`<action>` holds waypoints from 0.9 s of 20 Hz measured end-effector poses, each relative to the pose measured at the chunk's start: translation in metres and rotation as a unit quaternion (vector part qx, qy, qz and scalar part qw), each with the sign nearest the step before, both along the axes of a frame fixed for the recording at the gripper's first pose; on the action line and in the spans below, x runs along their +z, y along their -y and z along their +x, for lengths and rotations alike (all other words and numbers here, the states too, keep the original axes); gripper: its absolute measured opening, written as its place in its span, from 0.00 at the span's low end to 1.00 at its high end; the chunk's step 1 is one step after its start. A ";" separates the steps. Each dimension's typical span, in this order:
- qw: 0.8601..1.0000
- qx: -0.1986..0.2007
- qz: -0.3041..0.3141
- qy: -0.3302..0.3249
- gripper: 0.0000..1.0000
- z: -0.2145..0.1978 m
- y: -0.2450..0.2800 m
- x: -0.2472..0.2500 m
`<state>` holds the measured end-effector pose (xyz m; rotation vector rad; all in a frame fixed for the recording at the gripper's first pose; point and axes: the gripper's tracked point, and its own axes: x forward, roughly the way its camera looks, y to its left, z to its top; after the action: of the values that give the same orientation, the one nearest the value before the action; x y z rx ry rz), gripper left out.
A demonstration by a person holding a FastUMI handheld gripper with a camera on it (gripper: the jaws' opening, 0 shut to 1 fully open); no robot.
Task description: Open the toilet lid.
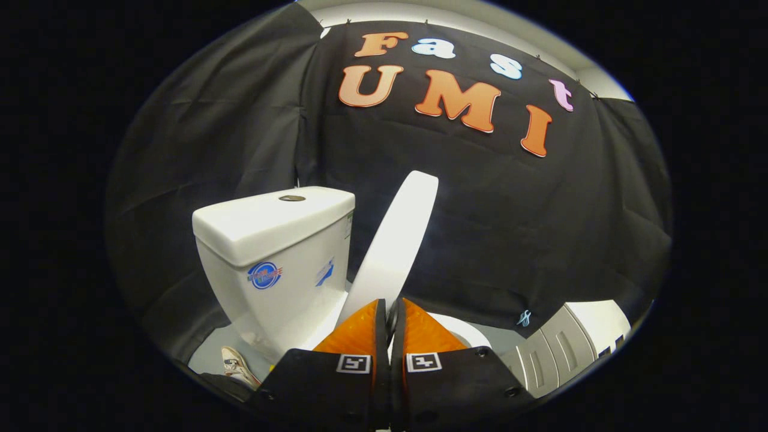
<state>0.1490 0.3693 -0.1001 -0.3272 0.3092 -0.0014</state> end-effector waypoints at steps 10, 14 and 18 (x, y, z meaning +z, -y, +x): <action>0.999 0.034 -0.037 0.006 0.08 0.009 -0.061 -0.001; 0.998 0.045 -0.041 0.004 0.08 0.013 -0.080 -0.003; 0.997 0.054 -0.055 0.004 0.08 0.017 -0.099 -0.006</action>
<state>0.1660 0.4686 -0.1064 -0.4521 0.2833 0.0870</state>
